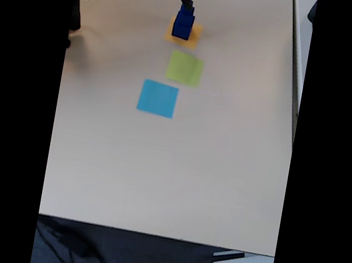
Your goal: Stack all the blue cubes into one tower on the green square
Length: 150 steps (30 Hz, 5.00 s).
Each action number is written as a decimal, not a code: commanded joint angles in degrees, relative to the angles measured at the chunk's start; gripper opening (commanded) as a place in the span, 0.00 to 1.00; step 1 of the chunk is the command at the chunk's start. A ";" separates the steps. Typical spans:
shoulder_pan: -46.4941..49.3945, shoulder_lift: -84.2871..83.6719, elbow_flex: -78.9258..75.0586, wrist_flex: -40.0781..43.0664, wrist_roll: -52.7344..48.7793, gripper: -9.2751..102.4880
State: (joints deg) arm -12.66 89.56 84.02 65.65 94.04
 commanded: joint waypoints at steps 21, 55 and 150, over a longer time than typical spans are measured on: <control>0.44 0.44 -0.18 -0.97 -1.93 0.14; 3.87 3.16 -5.36 1.85 -11.25 0.08; 40.25 -1.14 31.29 -33.13 -27.86 0.08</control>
State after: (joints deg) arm 27.77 88.07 115.75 33.49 65.48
